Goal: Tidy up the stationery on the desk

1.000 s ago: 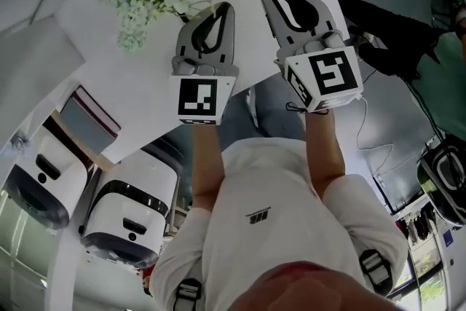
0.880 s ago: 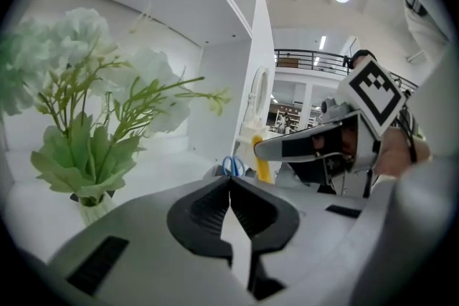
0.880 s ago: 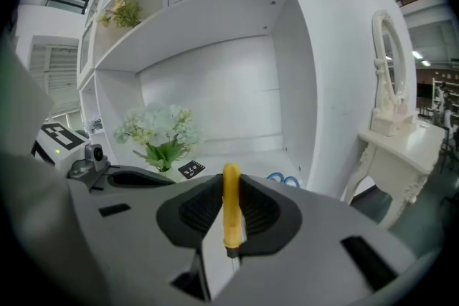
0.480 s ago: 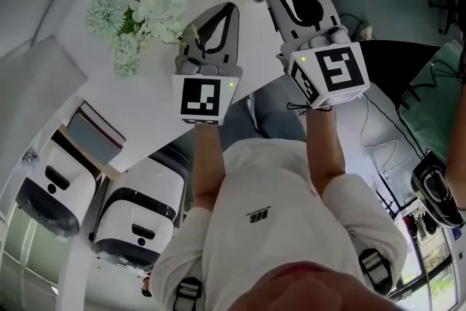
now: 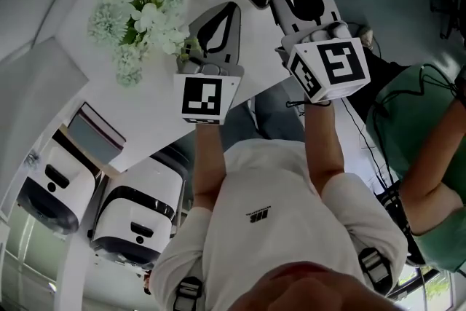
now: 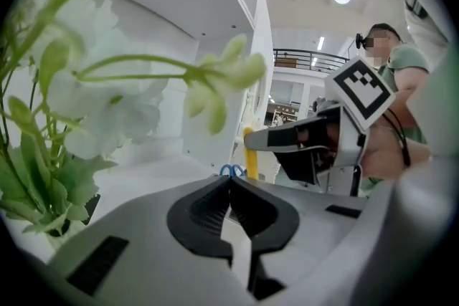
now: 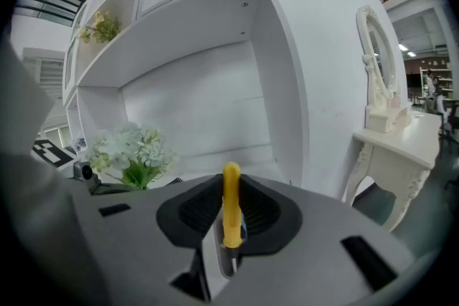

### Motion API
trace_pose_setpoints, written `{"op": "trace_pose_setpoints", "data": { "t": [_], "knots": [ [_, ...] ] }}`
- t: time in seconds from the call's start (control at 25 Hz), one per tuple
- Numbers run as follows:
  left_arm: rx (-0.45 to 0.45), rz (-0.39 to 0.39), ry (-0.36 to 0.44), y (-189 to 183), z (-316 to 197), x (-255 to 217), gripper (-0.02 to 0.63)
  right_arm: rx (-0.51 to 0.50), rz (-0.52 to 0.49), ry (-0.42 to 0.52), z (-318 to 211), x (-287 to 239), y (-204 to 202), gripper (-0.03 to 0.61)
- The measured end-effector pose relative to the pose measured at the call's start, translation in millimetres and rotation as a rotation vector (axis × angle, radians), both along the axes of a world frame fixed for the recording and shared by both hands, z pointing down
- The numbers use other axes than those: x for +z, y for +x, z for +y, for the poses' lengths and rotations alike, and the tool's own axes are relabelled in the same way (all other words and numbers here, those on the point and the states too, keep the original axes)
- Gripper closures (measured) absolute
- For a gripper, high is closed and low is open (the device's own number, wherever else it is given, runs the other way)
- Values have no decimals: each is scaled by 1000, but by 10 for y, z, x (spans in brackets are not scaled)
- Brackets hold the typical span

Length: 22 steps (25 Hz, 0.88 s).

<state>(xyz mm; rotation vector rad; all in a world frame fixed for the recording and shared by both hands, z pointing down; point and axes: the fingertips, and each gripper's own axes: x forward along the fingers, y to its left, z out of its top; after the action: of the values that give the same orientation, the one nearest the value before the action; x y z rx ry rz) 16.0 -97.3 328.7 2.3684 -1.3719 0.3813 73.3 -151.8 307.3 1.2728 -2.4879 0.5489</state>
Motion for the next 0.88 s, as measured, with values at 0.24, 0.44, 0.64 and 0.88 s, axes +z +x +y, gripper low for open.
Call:
{"op": "trace_pose_setpoints", "data": {
  "t": [0.24, 0.44, 0.64, 0.88],
  "knots": [
    [-10, -4, -9, -27, 12, 61, 614, 11, 10, -75, 35, 386, -15, 523],
    [-16, -9, -18, -63, 84, 93, 614, 25, 22, -101, 70, 553, -5, 522],
    [-30, -11, -12, -114, 159, 62, 614, 11, 58, -101, 80, 588, -14, 472],
    [-55, -15, 0, -220, 288, 7, 614, -3, 68, -70, 205, 469, -70, 475]
  ]
}}
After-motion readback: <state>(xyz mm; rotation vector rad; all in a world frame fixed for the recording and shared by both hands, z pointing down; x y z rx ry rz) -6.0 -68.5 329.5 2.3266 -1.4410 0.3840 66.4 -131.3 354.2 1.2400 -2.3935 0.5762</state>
